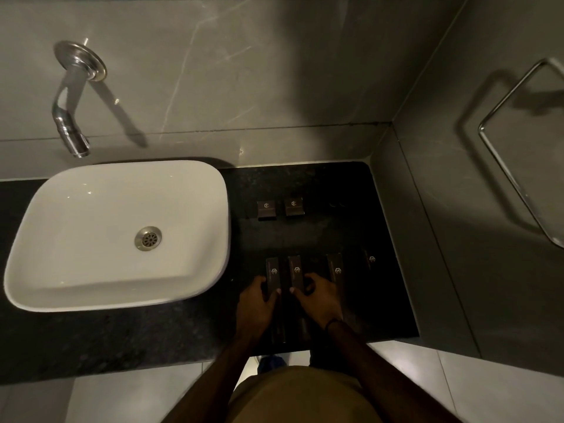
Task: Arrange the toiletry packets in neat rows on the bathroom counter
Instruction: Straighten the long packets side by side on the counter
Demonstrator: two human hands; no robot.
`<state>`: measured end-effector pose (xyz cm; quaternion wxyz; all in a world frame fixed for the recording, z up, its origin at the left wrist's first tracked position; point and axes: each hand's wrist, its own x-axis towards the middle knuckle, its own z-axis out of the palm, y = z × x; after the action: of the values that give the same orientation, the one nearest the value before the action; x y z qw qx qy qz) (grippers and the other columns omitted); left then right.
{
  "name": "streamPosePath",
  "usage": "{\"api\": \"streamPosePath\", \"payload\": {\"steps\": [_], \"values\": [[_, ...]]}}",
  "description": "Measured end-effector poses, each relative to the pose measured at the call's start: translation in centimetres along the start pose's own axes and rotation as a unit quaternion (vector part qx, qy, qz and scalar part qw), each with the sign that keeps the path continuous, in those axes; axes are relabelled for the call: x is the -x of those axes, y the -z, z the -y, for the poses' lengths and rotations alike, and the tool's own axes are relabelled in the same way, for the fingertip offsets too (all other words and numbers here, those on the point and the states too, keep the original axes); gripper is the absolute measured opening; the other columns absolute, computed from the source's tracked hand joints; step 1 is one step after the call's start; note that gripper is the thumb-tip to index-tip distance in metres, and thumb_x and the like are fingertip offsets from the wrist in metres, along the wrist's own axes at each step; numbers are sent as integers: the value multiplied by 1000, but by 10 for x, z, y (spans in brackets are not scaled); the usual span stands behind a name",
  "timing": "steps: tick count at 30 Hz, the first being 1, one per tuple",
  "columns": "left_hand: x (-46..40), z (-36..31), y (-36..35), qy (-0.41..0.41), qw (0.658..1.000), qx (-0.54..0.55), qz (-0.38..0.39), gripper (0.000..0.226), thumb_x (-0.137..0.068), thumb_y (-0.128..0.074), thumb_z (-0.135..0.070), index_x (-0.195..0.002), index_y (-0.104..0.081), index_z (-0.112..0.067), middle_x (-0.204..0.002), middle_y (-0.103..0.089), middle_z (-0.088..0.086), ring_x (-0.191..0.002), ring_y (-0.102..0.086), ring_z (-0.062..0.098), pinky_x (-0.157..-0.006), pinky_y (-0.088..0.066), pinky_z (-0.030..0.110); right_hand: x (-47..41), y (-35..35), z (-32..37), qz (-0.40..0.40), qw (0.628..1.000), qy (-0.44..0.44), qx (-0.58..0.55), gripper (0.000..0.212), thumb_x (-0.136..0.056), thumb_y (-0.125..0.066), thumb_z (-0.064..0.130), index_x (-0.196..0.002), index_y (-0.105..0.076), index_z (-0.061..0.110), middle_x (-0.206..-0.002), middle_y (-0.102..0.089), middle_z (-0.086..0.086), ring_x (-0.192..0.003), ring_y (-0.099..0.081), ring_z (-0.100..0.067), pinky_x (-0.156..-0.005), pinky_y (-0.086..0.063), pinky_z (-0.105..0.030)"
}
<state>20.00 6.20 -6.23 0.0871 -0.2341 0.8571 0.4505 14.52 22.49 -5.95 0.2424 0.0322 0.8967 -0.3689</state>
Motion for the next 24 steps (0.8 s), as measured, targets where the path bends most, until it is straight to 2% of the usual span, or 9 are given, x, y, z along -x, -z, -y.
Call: {"api": "streamPosePath", "payload": {"steps": [5, 9, 13, 15, 17, 19, 21, 24], "values": [[1, -3, 1, 6, 1000, 10, 8, 27, -88, -66, -37, -111, -56, -27, -85, -56, -21, -76, -59, -6, -60, -40, 9, -1, 0, 3, -1, 1000, 1, -8, 40, -81, -72, 42, -116, -60, 26, -108, -69, 2, -91, -62, -8, -80, -52, -25], [1, -4, 3, 4, 1000, 15, 9, 27, -88, -66, -37, -110, -57, -25, -90, -60, -15, -79, -62, 0, -62, -42, 10, -2, -1, 4, -4, 1000, -1, -9, 41, -81, -72, 44, -116, -60, 26, -107, -69, 3, -86, -58, -4, -74, -48, -19], [2, -6, 5, 8, 1000, 19, 12, 27, -88, -65, -38, -111, -57, -26, -93, -62, -13, -80, -62, 1, -63, -43, 12, -3, -1, 7, -1, 1000, -10, -6, 40, -81, -71, 45, -115, -60, 27, -106, -69, 4, -85, -59, -4, -75, -52, -22], [0, -6, 4, 8, 1000, 17, 9, 28, -88, -65, -39, -111, -58, -25, -95, -64, -11, -83, -65, 6, -65, -45, 15, -7, -1, 10, -2, 1000, -7, -1, 39, -81, -71, 44, -114, -62, 25, -105, -70, 2, -83, -58, -3, -71, -49, -17], [-5, -8, 5, 10, 1000, 10, 7, 29, -88, -65, -41, -111, -58, -24, -96, -66, -8, -84, -66, 9, -64, -46, 16, -13, 1, 15, -15, 1000, -1, 10, 38, -81, -72, 42, -113, -64, 23, -103, -71, 1, -79, -56, -1, -63, -40, -10], [-14, -12, 7, 13, 1000, 4, 8, 32, -88, -63, -42, -112, -58, -22, -100, -67, -3, -88, -67, 14, -69, -53, 24, -20, 5, 22, -28, 999, 2, 27, 37, -80, -73, 42, -110, -66, 22, -101, -72, 0, -80, -60, -7, -63, -44, -13], [-23, -17, 9, 8, 1000, -5, 5, 37, -88, -62, -44, -115, -59, -18, -103, -69, 3, -91, -68, 20, -78, -58, 38, -28, 10, 28, -39, 998, -4, 44, 39, -79, -72, 44, -110, -68, 21, -99, -73, -2, -88, -67, -16, -73, -53, -26], [-34, -23, 11, 11, 1000, -18, -7, 41, -87, -63, -43, -117, -59, -15, -102, -70, 10, -91, -68, 27, -80, -57, 44, -37, 14, 33, -50, 998, -9, 48, 41, -77, -74, 45, -110, -69, 21, -97, -74, -2, -92, -68, -20, -78, -51, -28]]}}
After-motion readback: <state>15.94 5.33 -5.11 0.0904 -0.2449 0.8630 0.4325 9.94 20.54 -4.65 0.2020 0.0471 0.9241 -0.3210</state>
